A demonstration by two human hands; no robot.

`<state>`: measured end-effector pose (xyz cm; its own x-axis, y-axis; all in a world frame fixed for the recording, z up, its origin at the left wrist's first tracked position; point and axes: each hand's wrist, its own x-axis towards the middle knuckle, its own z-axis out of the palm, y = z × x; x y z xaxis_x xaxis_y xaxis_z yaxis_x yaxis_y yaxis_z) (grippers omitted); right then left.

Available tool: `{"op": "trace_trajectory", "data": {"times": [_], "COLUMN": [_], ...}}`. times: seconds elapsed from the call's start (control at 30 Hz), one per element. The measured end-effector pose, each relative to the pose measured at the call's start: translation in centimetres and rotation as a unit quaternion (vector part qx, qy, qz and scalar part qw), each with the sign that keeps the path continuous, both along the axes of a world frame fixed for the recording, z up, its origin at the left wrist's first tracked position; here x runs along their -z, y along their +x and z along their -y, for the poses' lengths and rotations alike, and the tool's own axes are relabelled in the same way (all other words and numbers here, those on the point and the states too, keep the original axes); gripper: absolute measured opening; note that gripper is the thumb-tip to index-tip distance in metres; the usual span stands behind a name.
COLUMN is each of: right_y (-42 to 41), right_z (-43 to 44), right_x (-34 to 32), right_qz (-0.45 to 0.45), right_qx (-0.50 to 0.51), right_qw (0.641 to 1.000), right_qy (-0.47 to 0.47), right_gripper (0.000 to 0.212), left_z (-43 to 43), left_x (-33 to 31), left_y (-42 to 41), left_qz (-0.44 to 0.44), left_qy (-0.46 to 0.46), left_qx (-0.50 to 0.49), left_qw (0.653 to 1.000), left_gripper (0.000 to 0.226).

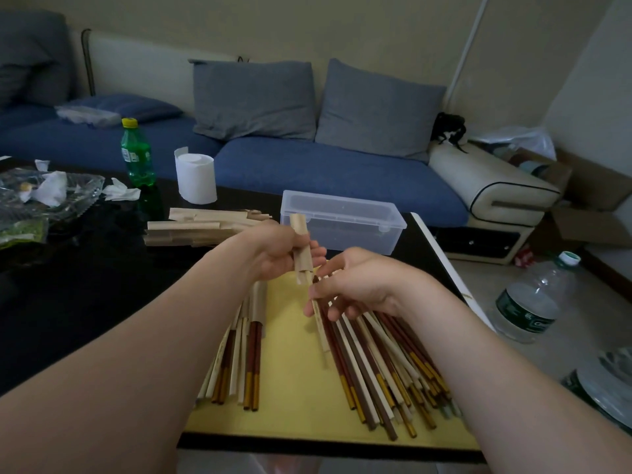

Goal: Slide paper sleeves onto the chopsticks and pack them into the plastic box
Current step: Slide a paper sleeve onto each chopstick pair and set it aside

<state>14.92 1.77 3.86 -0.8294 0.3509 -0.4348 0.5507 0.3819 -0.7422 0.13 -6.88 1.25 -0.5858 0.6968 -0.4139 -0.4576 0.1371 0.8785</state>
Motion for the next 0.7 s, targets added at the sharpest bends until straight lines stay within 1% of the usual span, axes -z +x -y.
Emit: {"op": "trace_trajectory", "data": {"times": [0.1,0.13,0.2,0.27,0.3,0.33,0.43,0.53,0.6,0.63,0.7], "right_y": [0.1,0.2,0.4,0.8,1.1,1.4,2.1,2.1,2.1,2.1,2.2], "right_z": [-0.6,-0.8,-1.5,-2.3,-2.5,-2.7,-2.7,-2.5,-2.3,-2.3,-2.2], "right_x": [0.1,0.1,0.3,0.5,0.6,0.6,0.7,1.1,1.3,1.4,1.2], "right_qz": [0.004,0.015,0.047,0.083,0.099,0.115,0.148,0.163,0.159,0.156,0.148], "right_qx": [0.031,0.051,0.076,0.073,0.069,0.067,0.054,0.048,0.048,0.048,0.051], "right_qw": [0.999,0.998,0.989,0.965,0.952,0.944,0.937,0.937,0.939,0.942,0.949], "right_qy": [0.013,0.033,0.12,0.239,0.281,0.303,0.313,0.305,0.299,0.295,0.275], "right_gripper": [0.027,0.03,0.019,0.007,0.006,0.009,0.026,0.044,0.045,0.043,0.03], "left_z": [-0.1,-0.2,-0.3,-0.3,-0.3,-0.2,-0.1,-0.2,-0.2,-0.2,-0.3], "left_x": [0.2,0.3,0.6,0.8,0.8,0.8,0.7,0.8,0.7,0.7,0.8], "left_y": [0.2,0.2,0.1,0.1,0.1,0.2,0.6,0.9,1.0,1.1,1.1], "left_qz": [-0.009,-0.015,-0.033,-0.052,-0.061,-0.067,-0.085,-0.093,-0.096,-0.097,-0.097], "left_qy": [-0.035,-0.048,-0.077,-0.104,-0.116,-0.124,-0.139,-0.13,-0.122,-0.12,-0.112], "left_qx": [0.029,0.038,0.052,0.066,0.072,0.078,0.077,0.055,0.046,0.045,0.039], "left_qw": [0.999,0.998,0.995,0.991,0.989,0.987,0.984,0.986,0.987,0.987,0.988], "left_gripper": [0.02,0.021,0.022,0.022,0.022,0.023,0.025,0.022,0.021,0.022,0.024]}}
